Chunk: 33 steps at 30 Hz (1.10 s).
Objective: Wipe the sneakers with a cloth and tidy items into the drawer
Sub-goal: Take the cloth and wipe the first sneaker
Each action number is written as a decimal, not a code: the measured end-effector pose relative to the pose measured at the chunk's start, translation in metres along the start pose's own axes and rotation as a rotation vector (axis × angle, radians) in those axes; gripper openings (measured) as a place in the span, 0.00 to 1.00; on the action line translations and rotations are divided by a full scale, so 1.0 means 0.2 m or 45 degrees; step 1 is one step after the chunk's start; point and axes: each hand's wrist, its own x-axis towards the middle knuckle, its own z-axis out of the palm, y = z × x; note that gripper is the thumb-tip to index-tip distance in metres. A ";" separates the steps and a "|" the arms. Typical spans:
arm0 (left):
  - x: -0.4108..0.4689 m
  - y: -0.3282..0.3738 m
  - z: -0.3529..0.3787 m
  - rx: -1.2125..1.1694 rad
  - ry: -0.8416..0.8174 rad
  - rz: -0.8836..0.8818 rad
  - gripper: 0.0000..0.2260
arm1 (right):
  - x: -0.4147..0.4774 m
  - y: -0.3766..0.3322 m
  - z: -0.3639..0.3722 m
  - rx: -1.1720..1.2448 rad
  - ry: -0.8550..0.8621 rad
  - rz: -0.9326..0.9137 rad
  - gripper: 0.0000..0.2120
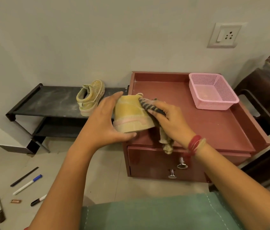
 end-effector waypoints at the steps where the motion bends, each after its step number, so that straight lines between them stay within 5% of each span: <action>1: 0.00 0.00 0.00 0.013 -0.009 0.026 0.49 | -0.02 -0.02 0.02 0.007 -0.035 -0.080 0.16; 3: 0.01 0.00 0.01 0.027 -0.012 0.066 0.48 | -0.04 -0.05 0.07 0.013 -0.121 -0.201 0.18; 7: 0.01 0.03 0.00 0.042 -0.028 0.086 0.47 | 0.02 0.00 0.04 0.065 0.105 0.002 0.17; 11: 0.01 0.03 0.01 0.081 -0.038 0.162 0.45 | -0.02 -0.01 0.08 0.037 -0.118 -0.248 0.19; 16: 0.00 0.03 -0.01 0.111 -0.068 0.121 0.46 | 0.03 0.04 0.06 0.229 0.052 0.062 0.17; 22: 0.01 0.00 0.03 0.374 -0.108 0.013 0.48 | -0.07 -0.02 0.15 0.114 -0.326 -0.148 0.16; 26: 0.02 0.01 0.06 0.535 -0.119 -0.077 0.47 | -0.03 0.02 0.08 0.557 0.224 0.197 0.13; 29: 0.02 0.01 0.06 0.562 -0.098 -0.035 0.47 | 0.02 0.10 -0.01 0.437 0.539 0.388 0.11; 33: 0.03 0.01 0.05 0.471 -0.132 0.044 0.47 | -0.02 0.00 0.07 0.221 0.090 0.027 0.16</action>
